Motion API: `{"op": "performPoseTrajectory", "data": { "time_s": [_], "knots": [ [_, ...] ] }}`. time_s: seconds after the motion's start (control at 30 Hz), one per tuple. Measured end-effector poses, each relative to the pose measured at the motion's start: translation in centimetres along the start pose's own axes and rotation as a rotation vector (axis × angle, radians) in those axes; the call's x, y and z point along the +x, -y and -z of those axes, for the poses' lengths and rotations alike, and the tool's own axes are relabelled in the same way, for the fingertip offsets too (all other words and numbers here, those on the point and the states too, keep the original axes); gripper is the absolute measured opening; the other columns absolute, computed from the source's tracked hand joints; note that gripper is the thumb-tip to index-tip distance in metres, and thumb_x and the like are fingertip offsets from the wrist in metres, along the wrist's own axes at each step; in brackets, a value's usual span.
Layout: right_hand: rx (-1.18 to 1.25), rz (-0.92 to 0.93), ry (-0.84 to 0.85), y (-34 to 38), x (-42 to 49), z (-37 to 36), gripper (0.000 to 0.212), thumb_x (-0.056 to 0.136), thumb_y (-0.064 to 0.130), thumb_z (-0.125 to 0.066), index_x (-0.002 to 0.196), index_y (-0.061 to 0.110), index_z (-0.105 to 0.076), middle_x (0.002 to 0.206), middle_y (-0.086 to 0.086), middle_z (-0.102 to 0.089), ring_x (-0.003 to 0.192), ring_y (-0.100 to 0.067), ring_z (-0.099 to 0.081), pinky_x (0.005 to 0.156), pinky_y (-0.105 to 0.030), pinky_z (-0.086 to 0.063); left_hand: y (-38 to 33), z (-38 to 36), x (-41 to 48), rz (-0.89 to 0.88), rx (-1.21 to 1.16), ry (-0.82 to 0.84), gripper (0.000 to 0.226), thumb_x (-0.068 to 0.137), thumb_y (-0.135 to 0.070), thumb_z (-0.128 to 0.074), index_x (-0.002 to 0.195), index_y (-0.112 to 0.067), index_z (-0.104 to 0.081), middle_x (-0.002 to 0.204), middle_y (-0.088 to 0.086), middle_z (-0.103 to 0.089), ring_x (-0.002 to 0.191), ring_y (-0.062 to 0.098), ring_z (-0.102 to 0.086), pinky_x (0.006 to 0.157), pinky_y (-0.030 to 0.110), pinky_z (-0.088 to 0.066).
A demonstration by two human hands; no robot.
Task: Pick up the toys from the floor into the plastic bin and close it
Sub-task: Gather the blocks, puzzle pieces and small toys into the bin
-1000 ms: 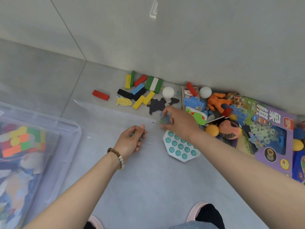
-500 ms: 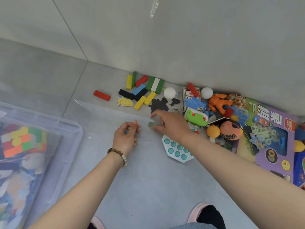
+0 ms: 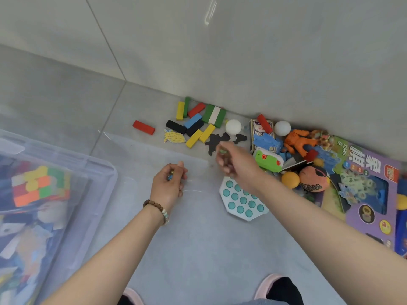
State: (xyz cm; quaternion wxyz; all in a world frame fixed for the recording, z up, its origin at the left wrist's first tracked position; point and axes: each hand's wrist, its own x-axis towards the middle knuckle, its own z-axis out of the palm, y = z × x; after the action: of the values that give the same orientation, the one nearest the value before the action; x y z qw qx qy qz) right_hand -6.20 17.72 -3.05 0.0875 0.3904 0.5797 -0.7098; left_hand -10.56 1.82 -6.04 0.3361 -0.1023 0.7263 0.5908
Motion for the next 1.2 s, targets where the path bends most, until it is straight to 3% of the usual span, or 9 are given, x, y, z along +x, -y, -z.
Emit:
{"op": "performPoseTrajectory", "data": {
  "time_s": [0.07, 0.13, 0.3, 0.47, 0.57, 0.7, 0.87, 1.0, 1.2],
  "knots": [
    [0.204, -0.033, 0.028, 0.9, -0.5, 1.4, 0.037, 0.096, 0.031, -0.039, 0.065, 0.015, -0.049, 0.059, 0.000, -0.051, 0.042, -0.009, -0.034, 0.041, -0.020, -0.020, 0.0, 0.0, -0.1, 0.012, 0.005, 0.015, 0.028, 0.095, -0.030, -0.049, 0.074, -0.014, -0.056, 0.067, -0.003, -0.051, 0.037, 0.001, -0.037, 0.039, 0.014, -0.033],
    [0.099, -0.017, -0.021, 1.5, -0.5, 2.6, 0.043, 0.096, 0.042, -0.043, 0.062, 0.016, -0.051, 0.053, 0.003, -0.048, 0.041, -0.008, -0.034, 0.040, -0.019, -0.022, -0.1, 0.0, -0.2, 0.021, 0.018, 0.027, 0.028, 0.095, -0.031, -0.049, 0.074, -0.014, -0.056, 0.067, -0.003, -0.051, 0.038, 0.001, -0.037, 0.040, 0.015, -0.033],
    [-0.798, 0.215, -0.135, 0.8, 0.6, 4.1, 0.023, 0.092, 0.041, -0.052, 0.097, 0.019, -0.054, 0.070, 0.010, -0.052, 0.061, -0.006, -0.049, 0.057, -0.024, -0.036, -0.3, -0.2, -0.5, 0.037, 0.050, 0.035, 0.028, 0.095, -0.033, -0.048, 0.076, -0.014, -0.056, 0.067, -0.003, -0.051, 0.047, 0.007, -0.037, 0.042, 0.016, -0.034],
    [-1.467, 0.193, -0.100, -0.5, 1.4, 3.3, 0.029, 0.095, 0.037, -0.046, 0.110, 0.012, -0.047, 0.098, -0.010, -0.059, 0.092, -0.027, -0.057, 0.070, -0.033, -0.038, -0.8, -0.6, -0.9, 0.030, 0.100, 0.067, 0.028, 0.095, -0.032, -0.047, 0.078, -0.012, -0.056, 0.068, -0.002, -0.050, 0.049, 0.010, -0.037, 0.042, 0.015, -0.034],
    [-1.191, 0.197, -0.098, 1.8, 0.4, 2.9, 0.024, 0.095, 0.037, -0.046, 0.099, 0.015, -0.051, 0.091, -0.004, -0.056, 0.086, -0.021, -0.055, 0.066, -0.029, -0.037, -2.7, 0.1, -1.6, -0.022, 0.151, 0.126, 0.029, 0.095, -0.032, -0.047, 0.076, -0.012, -0.054, 0.068, -0.001, -0.049, 0.049, 0.010, -0.035, 0.042, 0.017, -0.032],
    [-0.686, 0.267, 0.060, 8.5, -5.4, 0.9, 0.030, 0.095, 0.036, -0.048, 0.096, 0.007, -0.055, 0.056, 0.002, -0.044, 0.046, -0.007, -0.038, 0.047, -0.019, -0.030, -8.1, 2.8, -4.3, -0.186, 0.158, 0.181, 0.033, 0.096, -0.032, -0.046, 0.069, -0.012, -0.049, 0.062, -0.001, -0.045, 0.039, 0.005, -0.031, 0.038, 0.015, -0.025],
    [-0.705, 0.247, 0.361, 15.6, -15.2, -5.5, 0.035, 0.099, 0.040, -0.037, 0.091, 0.009, -0.051, 0.053, 0.002, -0.036, 0.043, -0.009, -0.028, 0.040, -0.017, -0.025, -15.6, 8.9, -11.9, -0.415, 0.214, 0.199, 0.037, 0.096, -0.029, -0.045, 0.074, -0.001, -0.055, 0.056, 0.000, -0.043, 0.036, 0.002, -0.031, 0.038, 0.009, -0.026],
    [-0.637, 0.239, 0.493, 18.1, -19.9, -14.8, 0.032, 0.100, 0.041, -0.034, 0.079, 0.018, -0.043, 0.054, 0.002, -0.035, 0.039, -0.008, -0.025, 0.037, -0.016, -0.020, -19.3, 17.5, -17.5, -0.488, 0.298, 0.171, 0.036, 0.096, -0.030, -0.043, 0.065, -0.012, -0.045, 0.050, -0.005, -0.039, 0.039, 0.004, -0.027, 0.040, 0.012, -0.025],
    [-0.708, 0.229, 0.538, 15.8, -20.0, -29.9, 0.026, 0.098, 0.027, -0.045, 0.086, 0.010, -0.061, 0.064, -0.002, -0.047, 0.044, -0.009, -0.042, 0.040, -0.015, -0.035, -17.3, 31.7, -19.6, -0.267, 0.461, -0.030, 0.015, 0.096, -0.025, -0.045, 0.098, -0.017, -0.058, 0.083, 0.002, -0.061, 0.053, 0.006, -0.048, 0.046, 0.014, -0.042]
  ]
}}
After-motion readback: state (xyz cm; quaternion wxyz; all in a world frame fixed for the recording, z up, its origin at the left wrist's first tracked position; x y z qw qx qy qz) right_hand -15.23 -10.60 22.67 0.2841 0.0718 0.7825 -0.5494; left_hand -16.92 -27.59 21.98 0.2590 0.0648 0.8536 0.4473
